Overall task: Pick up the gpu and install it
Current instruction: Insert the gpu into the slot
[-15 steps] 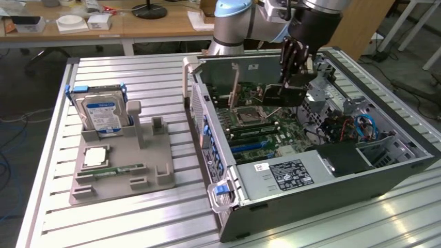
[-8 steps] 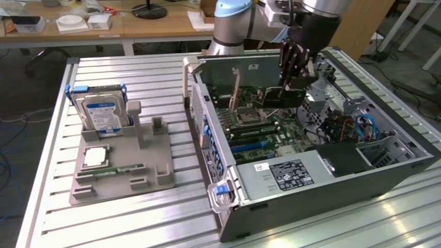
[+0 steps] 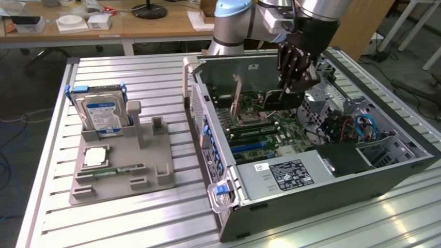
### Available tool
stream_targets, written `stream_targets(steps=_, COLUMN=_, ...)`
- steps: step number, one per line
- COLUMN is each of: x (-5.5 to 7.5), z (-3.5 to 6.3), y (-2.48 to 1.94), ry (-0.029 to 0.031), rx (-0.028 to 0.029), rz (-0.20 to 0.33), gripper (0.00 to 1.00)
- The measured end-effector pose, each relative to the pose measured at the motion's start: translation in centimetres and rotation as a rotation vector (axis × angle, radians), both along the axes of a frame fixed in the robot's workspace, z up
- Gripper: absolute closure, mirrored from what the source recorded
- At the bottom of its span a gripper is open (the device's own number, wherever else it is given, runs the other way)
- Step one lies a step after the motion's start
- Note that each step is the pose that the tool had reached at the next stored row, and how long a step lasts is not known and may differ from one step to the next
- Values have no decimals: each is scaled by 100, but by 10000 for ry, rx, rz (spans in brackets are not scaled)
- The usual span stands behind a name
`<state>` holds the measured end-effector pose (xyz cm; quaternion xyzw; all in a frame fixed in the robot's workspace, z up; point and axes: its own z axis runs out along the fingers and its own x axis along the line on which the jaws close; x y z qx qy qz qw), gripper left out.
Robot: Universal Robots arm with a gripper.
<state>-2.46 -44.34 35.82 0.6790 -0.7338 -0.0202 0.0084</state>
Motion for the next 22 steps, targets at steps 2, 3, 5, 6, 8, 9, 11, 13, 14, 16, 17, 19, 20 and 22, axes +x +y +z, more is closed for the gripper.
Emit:
stream_targets(steps=2, x=2, z=-20, y=-1, ry=-11, rx=0, rz=138, gripper=74)
stream_targets(steps=3, x=5, z=-36, y=-2, ry=-13, rx=0, rz=164, gripper=74)
stream_targets(steps=5, x=10, z=-71, y=-2, ry=-13, rx=-1, rz=183, gripper=74)
stream_targets(steps=6, x=10, z=-90, y=-2, ry=-14, rx=0, rz=183, gripper=74)
stream_targets(steps=8, x=10, z=-126, y=-2, ry=-17, rx=0, rz=185, gripper=74)
stream_targets(steps=9, x=11, z=-143, y=-1, ry=-23, rx=1, rz=186, gripper=74)
stream_targets(steps=11, x=11, z=-166, y=-2, ry=-29, rx=0, rz=186, gripper=74)
stream_targets(steps=13, x=11, z=-181, y=-3, ry=-38, rx=1, rz=186, gripper=74)
stream_targets(steps=14, x=10, z=-186, y=-4, ry=-41, rx=0, rz=185, gripper=74)
stream_targets(steps=16, x=10, z=-196, y=-5, ry=-45, rx=-1, rz=185, gripper=74)
stream_targets(steps=17, x=10, z=-200, y=-6, ry=-45, rx=-2, rz=185, gripper=74)
stream_targets(steps=19, x=6, z=-210, y=-7, ry=-46, rx=-1, rz=184, gripper=74)
stream_targets(steps=20, x=2, z=-213, y=-10, ry=-46, rx=-2, rz=184, gripper=74)
stream_targets(steps=22, x=-11, z=-221, y=-16, ry=-47, rx=-2, rz=184, gripper=74)
